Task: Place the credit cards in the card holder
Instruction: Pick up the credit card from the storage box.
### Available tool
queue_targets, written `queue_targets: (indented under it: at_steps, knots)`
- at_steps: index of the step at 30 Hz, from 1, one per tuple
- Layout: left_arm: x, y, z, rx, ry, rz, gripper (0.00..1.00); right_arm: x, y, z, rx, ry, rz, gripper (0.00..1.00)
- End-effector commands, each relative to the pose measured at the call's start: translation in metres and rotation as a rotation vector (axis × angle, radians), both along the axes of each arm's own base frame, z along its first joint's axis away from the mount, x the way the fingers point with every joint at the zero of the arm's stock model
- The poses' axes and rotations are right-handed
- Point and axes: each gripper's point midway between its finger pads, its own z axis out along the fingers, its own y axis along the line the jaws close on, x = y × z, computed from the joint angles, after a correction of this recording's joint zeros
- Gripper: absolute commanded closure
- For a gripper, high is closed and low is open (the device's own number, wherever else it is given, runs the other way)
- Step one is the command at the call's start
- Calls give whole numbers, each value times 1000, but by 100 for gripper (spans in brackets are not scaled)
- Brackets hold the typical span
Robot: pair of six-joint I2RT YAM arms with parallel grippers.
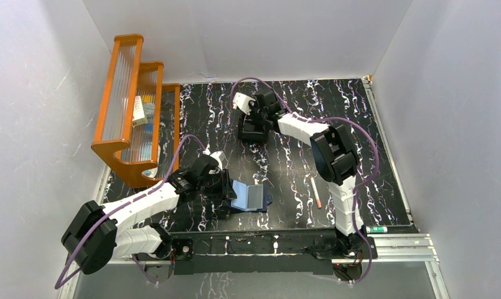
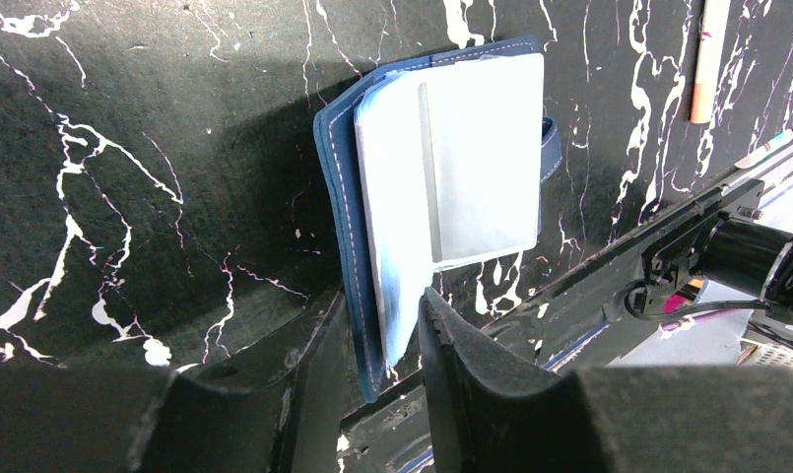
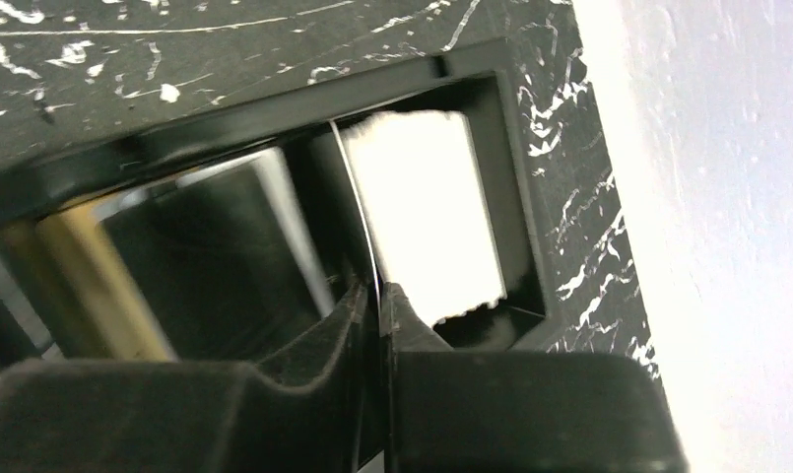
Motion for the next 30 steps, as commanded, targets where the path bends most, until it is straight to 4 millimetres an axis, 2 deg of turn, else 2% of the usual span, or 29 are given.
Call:
queue_targets:
  at_steps: [1,3,6,11,17,21,24,28,30]
  knots:
    - [1,-5,11,-32,-21,-15,69,7,7,56,72,-74,20,90]
    - [1,-5,11,-32,-22,-14,69,-6,7,56,81,-31,37,95]
    - [0,-4,9,-29,-15,-9,69,-22,6,65,105,-19,55,96]
    - [-1,-5,5,-31,-5,-8,71,-32,0,74,99,-13,52,100]
    - [0,-4,6,-31,-4,4,75,-49,-1,86,135,41,56,100]
    - [2,-1,7,-25,-12,31,86,-62,0,113,277,114,-30,100]
    - [4,-3,11,-43,-22,44,99,-77,1,128,421,207,-131,100]
    - [8,-5,14,-63,-28,72,100,-115,4,142,606,365,-225,100]
    - [11,-8,17,-89,-35,88,100,-131,0,139,699,426,-317,100]
